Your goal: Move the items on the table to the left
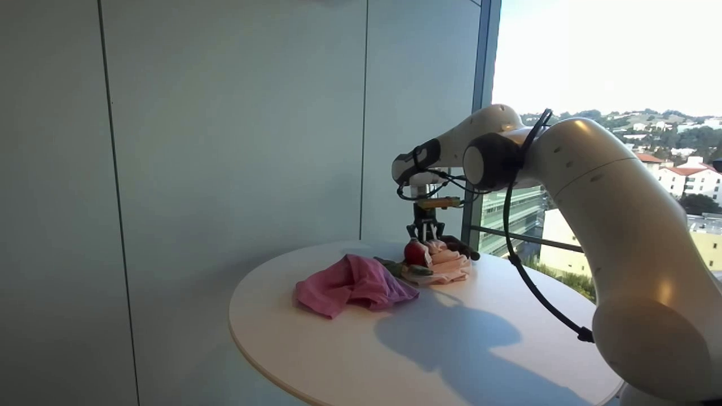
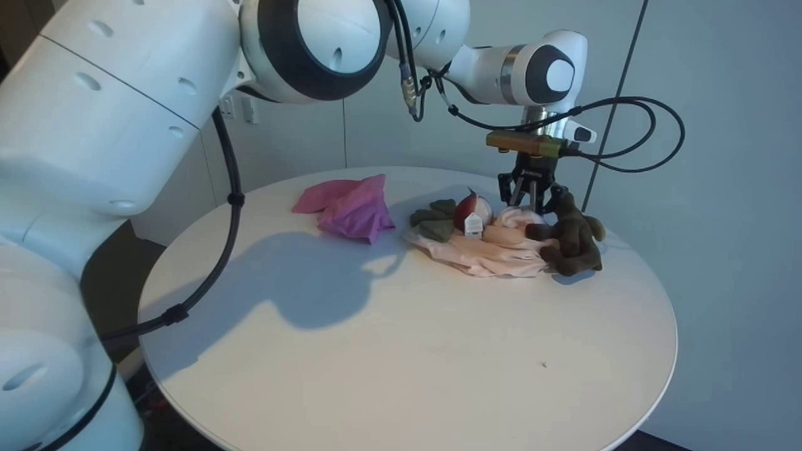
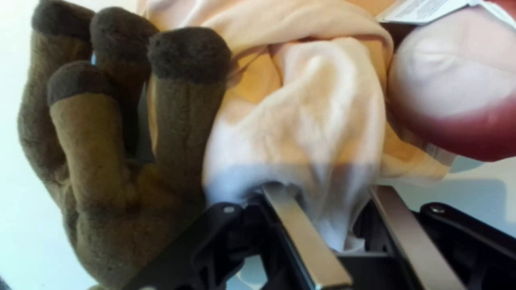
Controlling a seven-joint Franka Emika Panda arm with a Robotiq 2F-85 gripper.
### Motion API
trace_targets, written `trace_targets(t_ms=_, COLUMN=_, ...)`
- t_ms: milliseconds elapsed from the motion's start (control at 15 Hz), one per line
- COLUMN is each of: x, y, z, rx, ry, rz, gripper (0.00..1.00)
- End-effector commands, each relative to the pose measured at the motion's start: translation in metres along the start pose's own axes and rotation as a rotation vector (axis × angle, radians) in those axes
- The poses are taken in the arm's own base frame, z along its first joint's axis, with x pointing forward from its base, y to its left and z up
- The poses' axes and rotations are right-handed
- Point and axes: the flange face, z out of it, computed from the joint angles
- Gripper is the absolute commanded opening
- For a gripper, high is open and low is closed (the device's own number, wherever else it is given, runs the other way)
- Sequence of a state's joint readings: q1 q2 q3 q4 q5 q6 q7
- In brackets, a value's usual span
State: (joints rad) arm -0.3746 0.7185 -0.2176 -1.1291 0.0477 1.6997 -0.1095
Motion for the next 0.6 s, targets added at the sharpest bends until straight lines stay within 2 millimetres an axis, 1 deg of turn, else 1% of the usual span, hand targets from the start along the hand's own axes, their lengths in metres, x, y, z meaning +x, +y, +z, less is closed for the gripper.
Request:
trace_targets(t_ms=0, x=-0.013, y=0.024, z=-0.04, rx=0.027, ry=0.035, rz=0.07, gripper=0.08)
trace_targets(t_ms=133, x=-0.029, y=0.042, z=-0.077, rx=0.023, ry=0.112, rz=0.096, gripper=0.01)
trace_targets(t_ms=200, x=-0.038, y=0.051, z=-0.099, rx=0.016, ry=0.157, rz=0.108, gripper=0.0)
trace_targets(t_ms=267, x=-0.046, y=0.058, z=-0.119, rx=0.003, ry=0.205, rz=0.111, gripper=0.05)
trace_targets(t_ms=400, x=-0.065, y=0.068, z=-0.167, rx=-0.008, ry=0.324, rz=0.091, gripper=0.05)
trace_targets(t_ms=467, x=-0.077, y=0.07, z=-0.191, rx=-0.01, ry=0.374, rz=0.058, gripper=0.05)
trace_targets(t_ms=533, x=-0.092, y=0.066, z=-0.213, rx=-0.002, ry=0.402, rz=-0.004, gripper=0.05)
